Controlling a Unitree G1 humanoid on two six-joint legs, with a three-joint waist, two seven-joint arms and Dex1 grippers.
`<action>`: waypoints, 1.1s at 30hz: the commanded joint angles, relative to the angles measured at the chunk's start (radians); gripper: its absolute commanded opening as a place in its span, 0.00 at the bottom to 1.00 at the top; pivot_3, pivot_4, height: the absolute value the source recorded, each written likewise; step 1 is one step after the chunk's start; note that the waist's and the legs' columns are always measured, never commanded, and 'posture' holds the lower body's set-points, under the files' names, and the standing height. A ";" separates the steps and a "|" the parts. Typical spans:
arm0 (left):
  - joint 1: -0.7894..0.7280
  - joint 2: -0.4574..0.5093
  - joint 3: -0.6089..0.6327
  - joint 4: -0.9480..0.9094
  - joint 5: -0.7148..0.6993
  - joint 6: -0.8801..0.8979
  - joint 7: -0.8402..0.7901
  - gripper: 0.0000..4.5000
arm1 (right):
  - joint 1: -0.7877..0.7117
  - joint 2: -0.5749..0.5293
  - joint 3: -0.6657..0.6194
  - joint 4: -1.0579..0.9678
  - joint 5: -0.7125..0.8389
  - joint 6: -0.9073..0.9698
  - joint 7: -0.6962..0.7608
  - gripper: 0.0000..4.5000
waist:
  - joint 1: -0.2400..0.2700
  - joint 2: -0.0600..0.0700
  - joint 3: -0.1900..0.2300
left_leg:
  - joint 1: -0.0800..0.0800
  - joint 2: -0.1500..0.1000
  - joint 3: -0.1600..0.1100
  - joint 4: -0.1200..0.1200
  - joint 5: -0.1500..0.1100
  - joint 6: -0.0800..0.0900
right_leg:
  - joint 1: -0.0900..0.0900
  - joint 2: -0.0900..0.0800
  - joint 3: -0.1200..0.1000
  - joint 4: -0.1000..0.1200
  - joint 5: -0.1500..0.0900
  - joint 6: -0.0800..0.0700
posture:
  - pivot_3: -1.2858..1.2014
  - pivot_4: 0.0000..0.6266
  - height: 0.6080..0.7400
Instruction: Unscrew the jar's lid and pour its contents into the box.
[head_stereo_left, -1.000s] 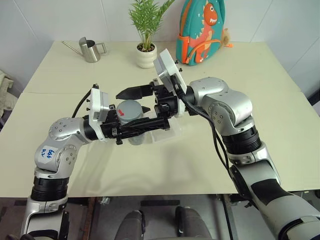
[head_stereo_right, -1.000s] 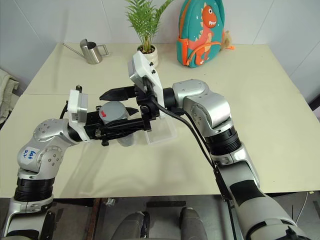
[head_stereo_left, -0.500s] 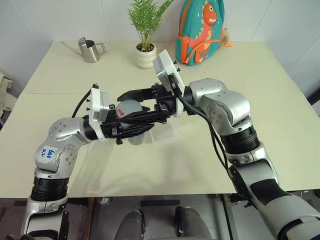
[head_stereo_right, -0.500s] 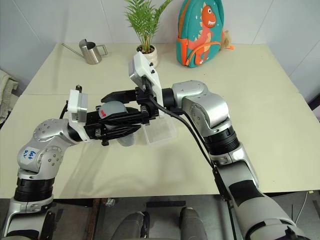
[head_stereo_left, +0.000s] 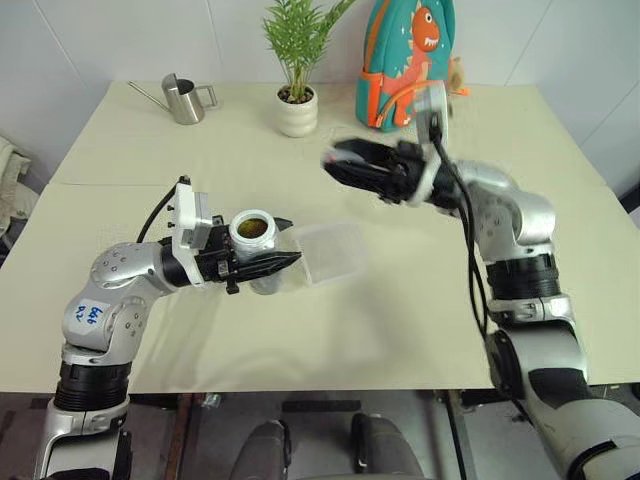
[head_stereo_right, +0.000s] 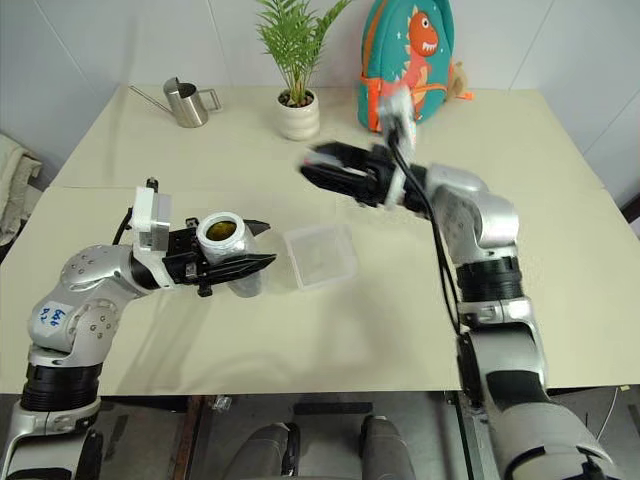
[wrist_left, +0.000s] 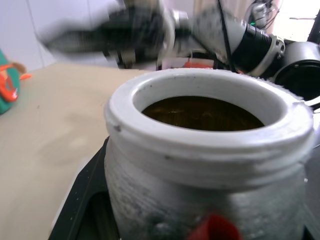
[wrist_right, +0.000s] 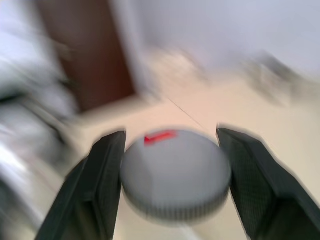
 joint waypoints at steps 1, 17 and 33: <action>-0.007 0.019 0.023 -0.016 -0.021 0.003 -0.005 0.49 | -0.008 -0.002 -0.039 0.217 -0.113 -0.308 -0.077 0.57 | -0.006 0.001 0.000 | 0.000 0.000 0.000 0.000 0.000 0.000 | 0.000 0.000 0.000 0.000 0.000 0.000 | 0.52 0.24 1.00; -0.111 0.023 -0.016 0.098 0.061 -0.015 0.026 0.49 | 0.034 -0.060 -0.134 0.575 -0.225 -0.631 -0.183 0.99 | -0.003 0.001 0.000 | 0.000 0.005 0.001 0.005 0.001 -0.001 | 0.002 0.001 0.001 0.001 0.001 0.002 | 0.52 0.24 1.00; -0.455 -0.067 -0.243 0.549 0.512 -0.345 0.175 0.49 | 0.495 -0.277 -0.018 -0.523 -0.046 -0.116 0.149 0.99 | 0.029 0.002 0.001 | 0.000 0.000 0.002 0.008 -0.001 0.000 | 0.003 0.001 0.000 0.000 0.002 0.003 | 0.52 0.24 1.00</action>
